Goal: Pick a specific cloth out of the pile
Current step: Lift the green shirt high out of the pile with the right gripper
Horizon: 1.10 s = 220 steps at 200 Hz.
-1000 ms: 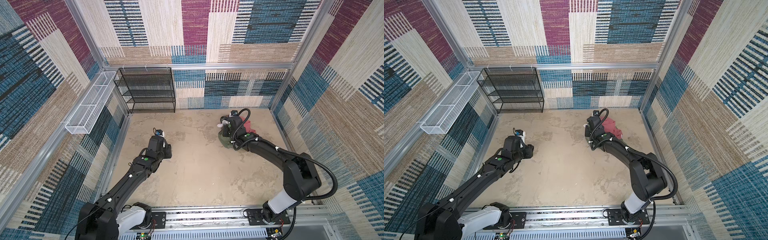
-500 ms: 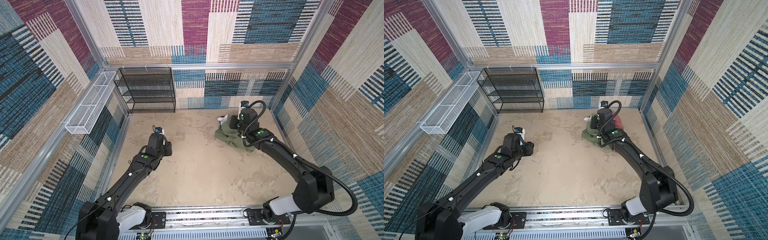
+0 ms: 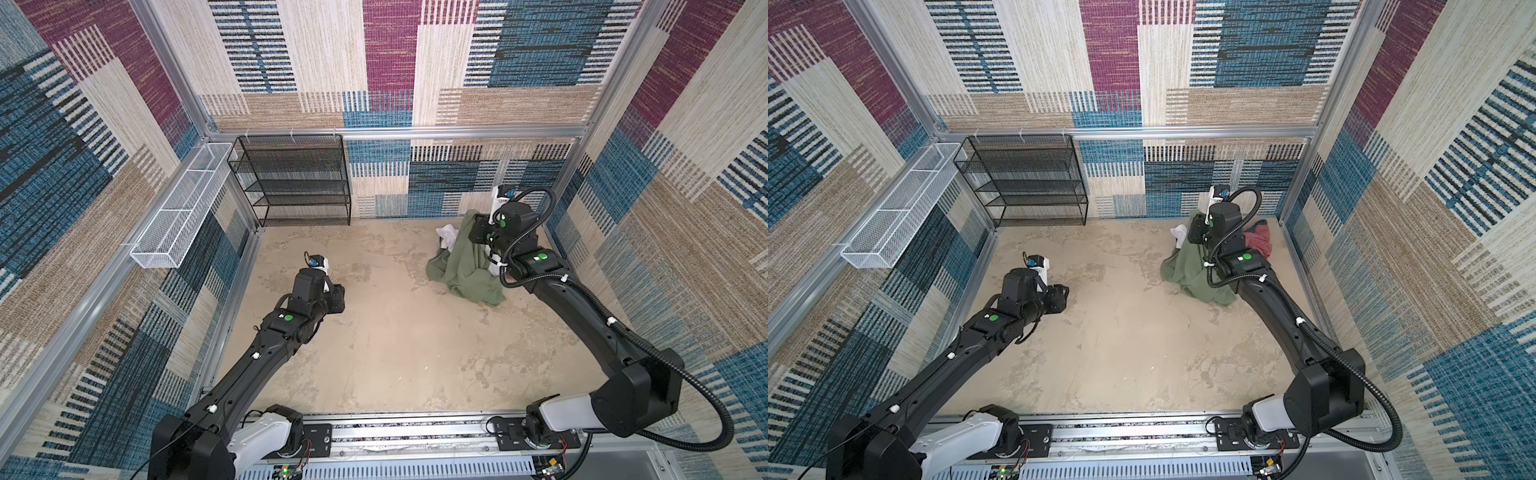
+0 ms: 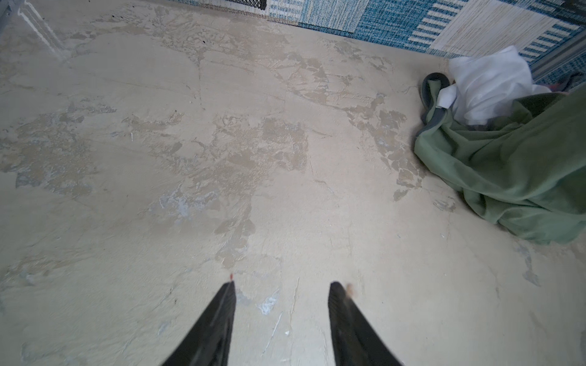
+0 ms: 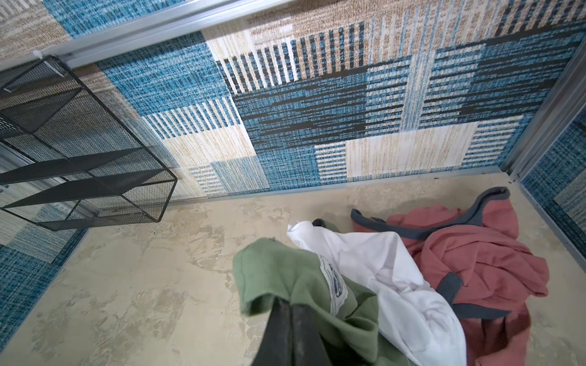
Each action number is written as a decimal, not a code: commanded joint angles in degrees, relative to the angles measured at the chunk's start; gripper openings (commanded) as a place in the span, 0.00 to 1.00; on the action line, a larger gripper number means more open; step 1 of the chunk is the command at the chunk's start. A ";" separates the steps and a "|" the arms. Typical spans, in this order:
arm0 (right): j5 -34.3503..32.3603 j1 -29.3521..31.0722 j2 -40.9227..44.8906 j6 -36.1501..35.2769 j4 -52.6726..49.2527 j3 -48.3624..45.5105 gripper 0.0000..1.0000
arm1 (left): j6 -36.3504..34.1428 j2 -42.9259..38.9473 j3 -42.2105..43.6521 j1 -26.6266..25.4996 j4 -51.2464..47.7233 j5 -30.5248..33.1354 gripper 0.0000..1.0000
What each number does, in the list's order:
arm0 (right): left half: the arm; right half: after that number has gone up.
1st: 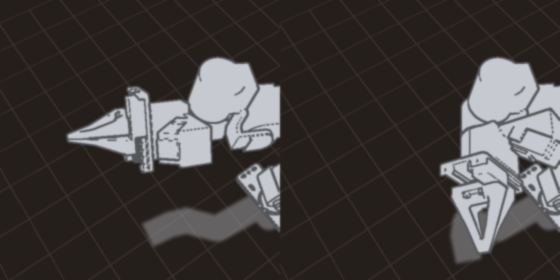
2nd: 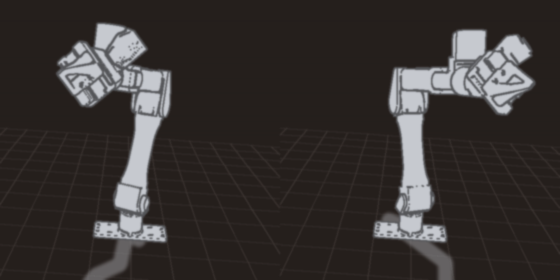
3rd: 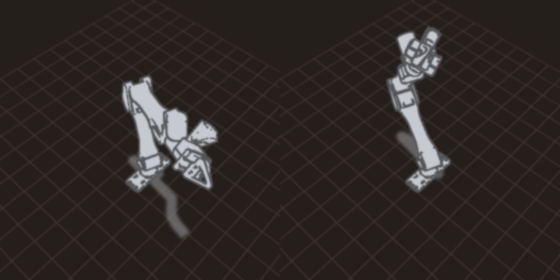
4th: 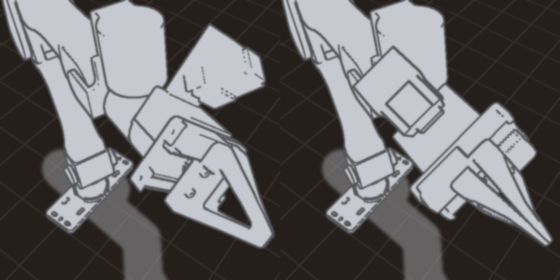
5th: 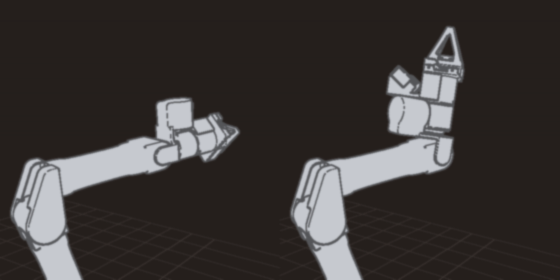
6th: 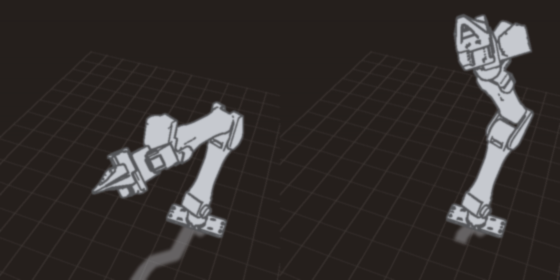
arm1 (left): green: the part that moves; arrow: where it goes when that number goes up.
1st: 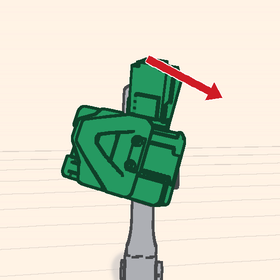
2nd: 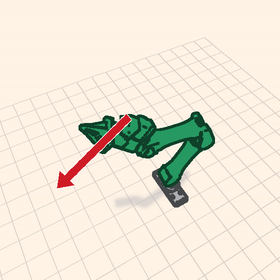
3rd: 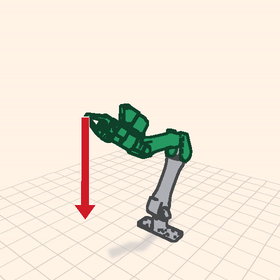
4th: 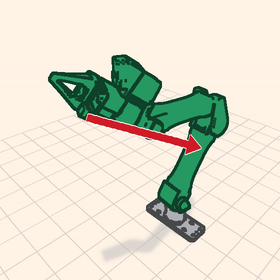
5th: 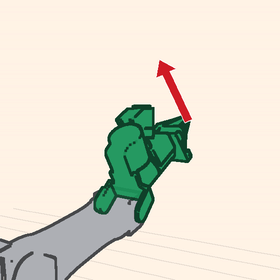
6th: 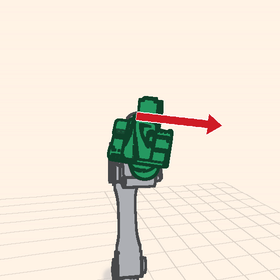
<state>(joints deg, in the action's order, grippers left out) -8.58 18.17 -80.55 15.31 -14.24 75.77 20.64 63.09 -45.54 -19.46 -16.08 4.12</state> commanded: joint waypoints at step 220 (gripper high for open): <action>17.55 -1.32 -0.85 -3.28 -8.67 34.99 0.00 | 3.08 -7.31 -3.26 0.05 -7.47 1.59 0.51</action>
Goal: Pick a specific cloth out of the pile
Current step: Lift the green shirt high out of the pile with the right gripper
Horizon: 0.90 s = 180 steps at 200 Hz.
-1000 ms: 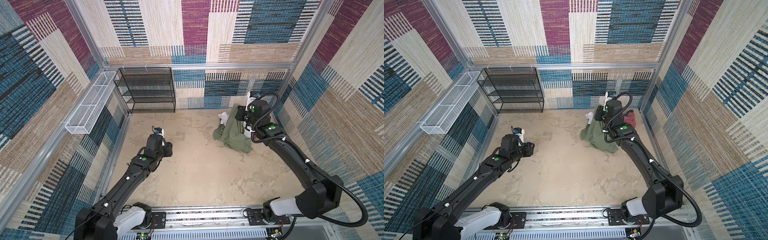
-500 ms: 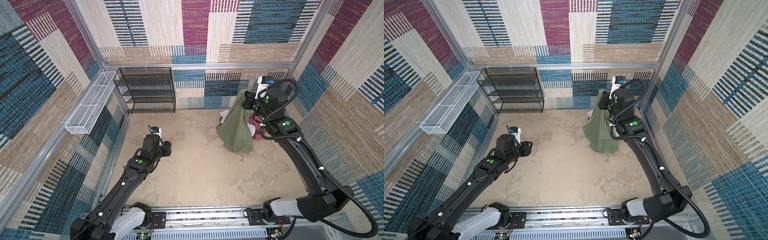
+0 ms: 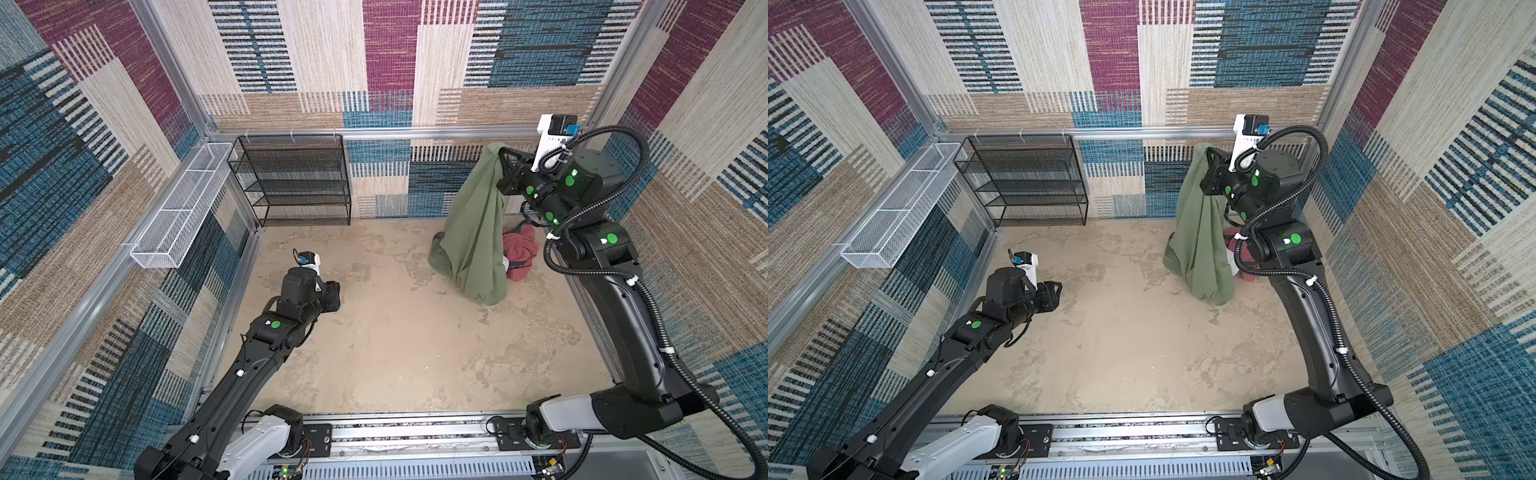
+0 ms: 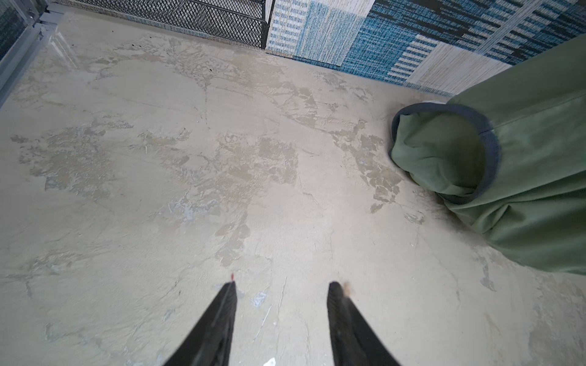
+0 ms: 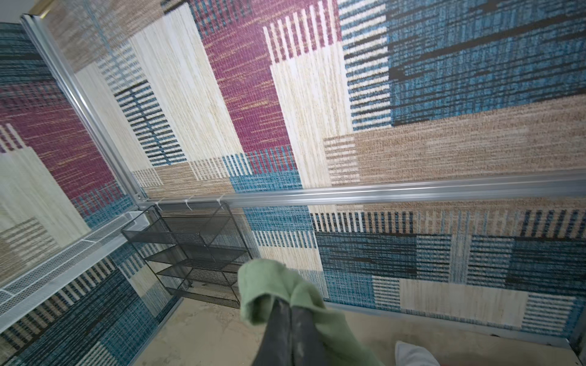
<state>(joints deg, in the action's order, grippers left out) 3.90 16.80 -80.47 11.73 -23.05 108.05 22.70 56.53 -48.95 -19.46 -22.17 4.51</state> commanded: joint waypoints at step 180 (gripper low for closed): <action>14.29 3.15 -11.29 -1.51 -7.22 29.58 0.00 | 1.86 -2.43 -3.69 0.04 -4.93 0.36 0.51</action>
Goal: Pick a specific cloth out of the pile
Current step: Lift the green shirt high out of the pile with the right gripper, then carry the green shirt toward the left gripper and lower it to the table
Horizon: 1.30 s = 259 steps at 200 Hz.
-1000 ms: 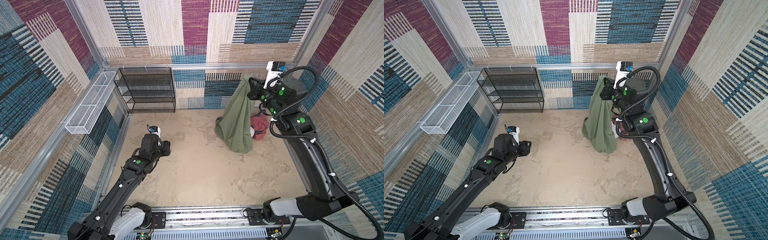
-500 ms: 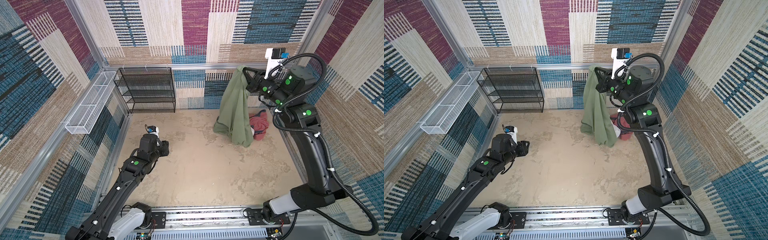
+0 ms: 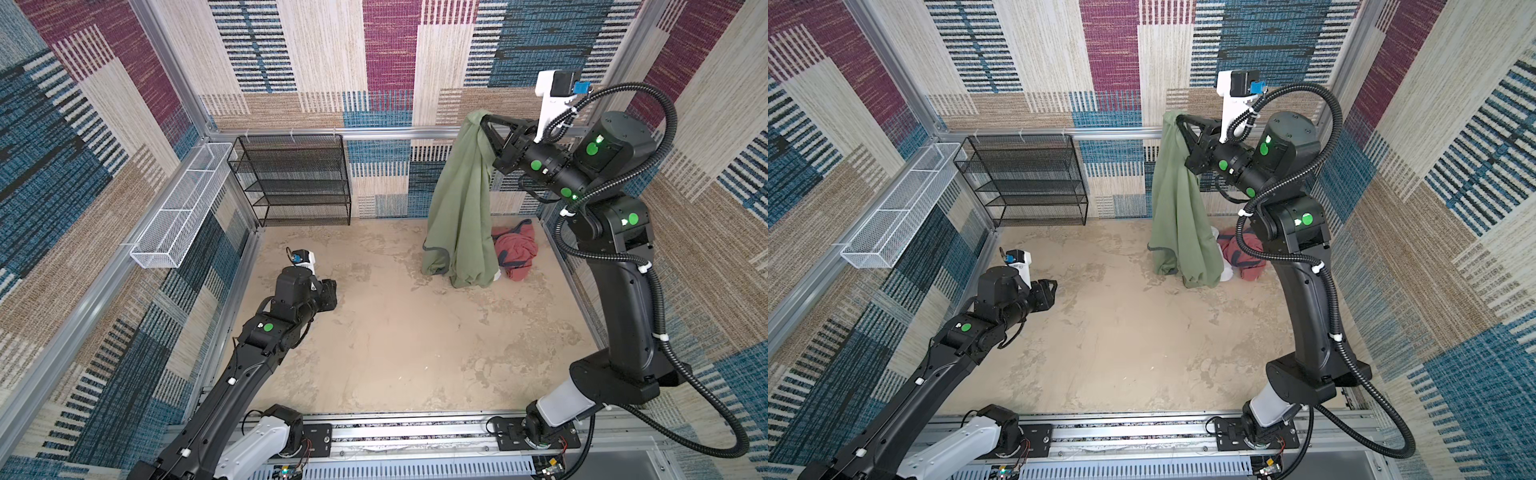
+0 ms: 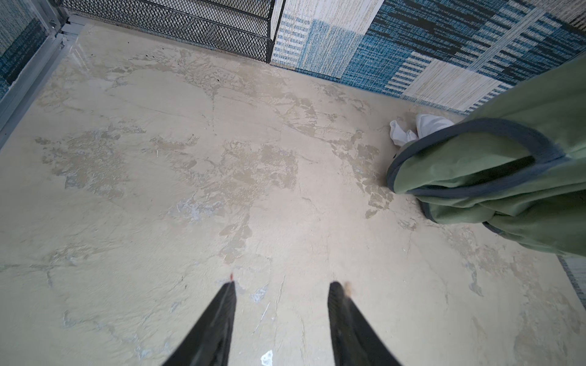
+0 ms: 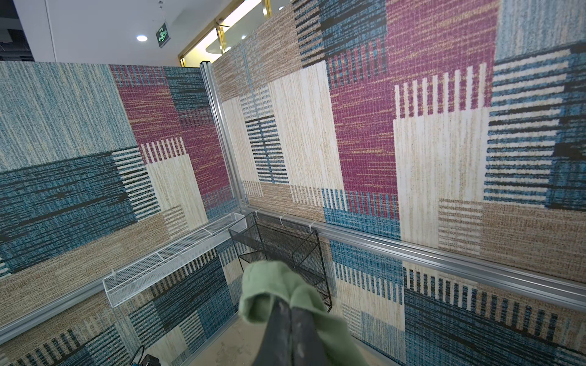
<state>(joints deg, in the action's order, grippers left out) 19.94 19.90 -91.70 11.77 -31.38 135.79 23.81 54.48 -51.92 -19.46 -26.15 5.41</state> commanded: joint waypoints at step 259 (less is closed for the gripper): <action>9.26 18.18 -17.24 6.71 12.06 16.30 0.00 | 2.21 -7.42 -10.35 0.05 -16.21 -0.04 0.51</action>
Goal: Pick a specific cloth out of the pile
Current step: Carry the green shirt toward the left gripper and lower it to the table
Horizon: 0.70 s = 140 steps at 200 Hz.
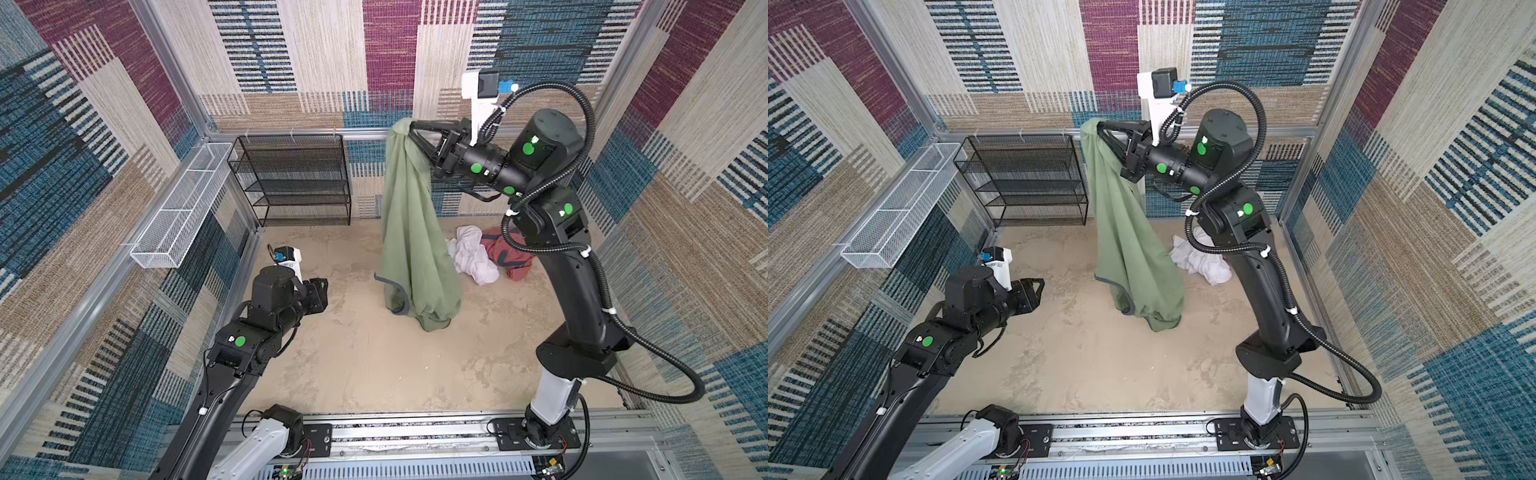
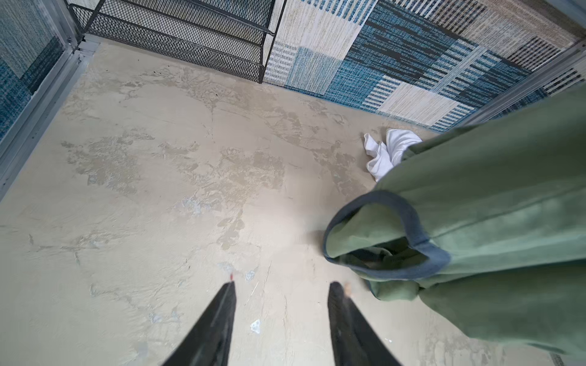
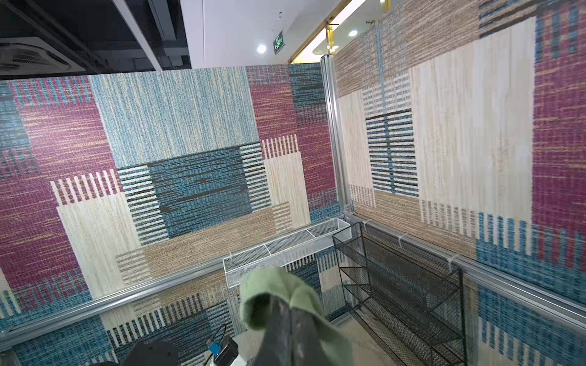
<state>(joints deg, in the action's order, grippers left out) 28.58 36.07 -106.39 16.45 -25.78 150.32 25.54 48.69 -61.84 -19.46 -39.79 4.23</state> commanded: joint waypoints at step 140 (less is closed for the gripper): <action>-9.19 13.07 -16.82 -0.67 9.17 -16.30 0.00 | 0.35 -9.29 2.92 0.04 -9.05 2.93 0.52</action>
<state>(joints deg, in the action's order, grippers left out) 22.72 48.62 -121.99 16.58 -20.36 137.53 25.28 40.05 -60.12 -19.46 -46.35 7.33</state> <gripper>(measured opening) 0.050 0.516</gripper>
